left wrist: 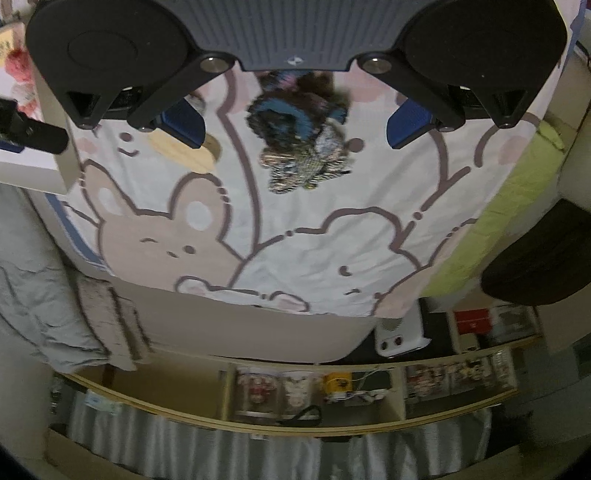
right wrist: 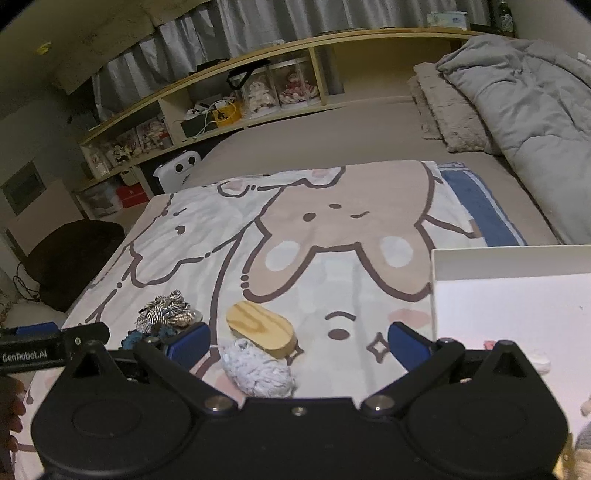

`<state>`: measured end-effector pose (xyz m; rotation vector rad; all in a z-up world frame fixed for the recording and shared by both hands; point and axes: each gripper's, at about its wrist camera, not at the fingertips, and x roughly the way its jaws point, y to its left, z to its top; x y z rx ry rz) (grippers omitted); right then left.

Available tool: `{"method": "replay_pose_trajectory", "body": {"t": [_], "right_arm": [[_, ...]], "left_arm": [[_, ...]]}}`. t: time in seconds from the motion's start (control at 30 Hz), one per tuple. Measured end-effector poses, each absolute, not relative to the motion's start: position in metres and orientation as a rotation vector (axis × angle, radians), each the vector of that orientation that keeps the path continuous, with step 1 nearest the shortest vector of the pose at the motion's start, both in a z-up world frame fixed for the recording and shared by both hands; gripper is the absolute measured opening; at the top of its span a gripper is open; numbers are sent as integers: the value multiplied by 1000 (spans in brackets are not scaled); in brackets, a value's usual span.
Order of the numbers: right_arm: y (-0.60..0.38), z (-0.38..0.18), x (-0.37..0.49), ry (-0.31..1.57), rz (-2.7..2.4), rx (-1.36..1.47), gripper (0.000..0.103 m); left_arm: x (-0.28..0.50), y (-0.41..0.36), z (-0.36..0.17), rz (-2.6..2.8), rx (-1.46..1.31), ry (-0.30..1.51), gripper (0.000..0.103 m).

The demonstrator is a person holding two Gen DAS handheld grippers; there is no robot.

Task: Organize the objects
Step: 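Grasp the dark blue-brown crochet piece with the left gripper while the right gripper grasps the white crochet ball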

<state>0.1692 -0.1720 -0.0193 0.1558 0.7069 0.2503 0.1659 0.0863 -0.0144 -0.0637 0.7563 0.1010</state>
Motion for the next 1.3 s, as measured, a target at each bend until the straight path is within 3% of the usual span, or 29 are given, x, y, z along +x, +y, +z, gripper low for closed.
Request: {"method": "replay_pose_trajectory", "body": {"t": [0.53, 0.63, 0.87, 0.93, 1.0, 1.1, 1.3], "right_arm": [[-138, -86, 190, 747, 363, 21, 102], [-133, -98, 188, 753, 389, -9, 87], [-122, -113, 182, 721, 430, -79, 78], [-120, -113, 182, 718, 444, -79, 71], [-120, -113, 182, 732, 460, -69, 50], [-123, -111, 181, 747, 468, -71, 42], [-136, -100, 175, 823, 472, -59, 37]], "left_arm": [[196, 104, -54, 105, -136, 799, 103], [203, 97, -69, 85, -152, 835, 103], [211, 99, -96, 102, -231, 897, 100], [211, 102, -97, 108, -244, 894, 91], [212, 106, -98, 105, -267, 897, 84], [212, 109, -101, 84, -290, 917, 66], [208, 101, -95, 40, -273, 912, 58]]}}
